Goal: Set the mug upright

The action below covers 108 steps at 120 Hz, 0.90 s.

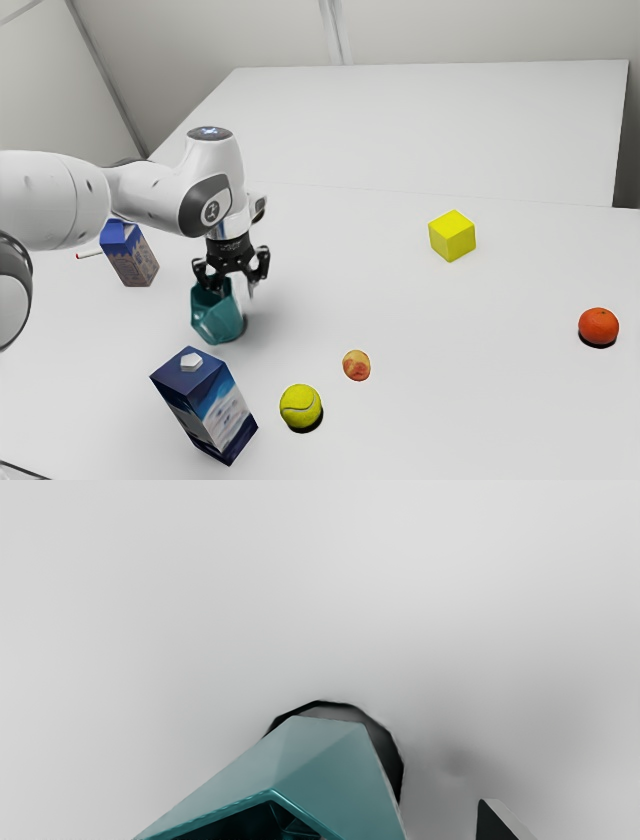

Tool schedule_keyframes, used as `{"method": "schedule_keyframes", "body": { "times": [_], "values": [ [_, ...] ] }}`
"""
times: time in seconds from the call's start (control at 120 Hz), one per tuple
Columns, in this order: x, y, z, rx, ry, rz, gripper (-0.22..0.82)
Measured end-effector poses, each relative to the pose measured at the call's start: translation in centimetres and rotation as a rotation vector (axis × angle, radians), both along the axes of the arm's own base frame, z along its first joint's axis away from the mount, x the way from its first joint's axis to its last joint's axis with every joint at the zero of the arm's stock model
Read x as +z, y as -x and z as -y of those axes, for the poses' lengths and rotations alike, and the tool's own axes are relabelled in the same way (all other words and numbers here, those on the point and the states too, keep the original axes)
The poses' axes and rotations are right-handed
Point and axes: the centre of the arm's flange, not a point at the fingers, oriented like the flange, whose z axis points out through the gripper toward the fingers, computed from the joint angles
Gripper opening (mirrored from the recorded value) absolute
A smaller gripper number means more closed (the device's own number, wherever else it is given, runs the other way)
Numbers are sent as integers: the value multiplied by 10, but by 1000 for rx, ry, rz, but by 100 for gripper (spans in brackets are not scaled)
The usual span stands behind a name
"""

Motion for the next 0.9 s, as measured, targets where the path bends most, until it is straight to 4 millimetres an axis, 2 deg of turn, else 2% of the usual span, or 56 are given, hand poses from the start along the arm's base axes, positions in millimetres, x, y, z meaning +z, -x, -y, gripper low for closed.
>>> {"method": "schedule_keyframes", "body": {
  "times": [0.133, 0.308, 0.725, 0.9],
  "values": [
    [2, -2, 1, 11, 9, 9, 42],
    [11, -8, 4, 25, 29, 32, 53],
    [25, -15, 7, 20, 36, 55, 59],
    [37, -19, 8, 15, 34, 53, 60]
  ]
}}
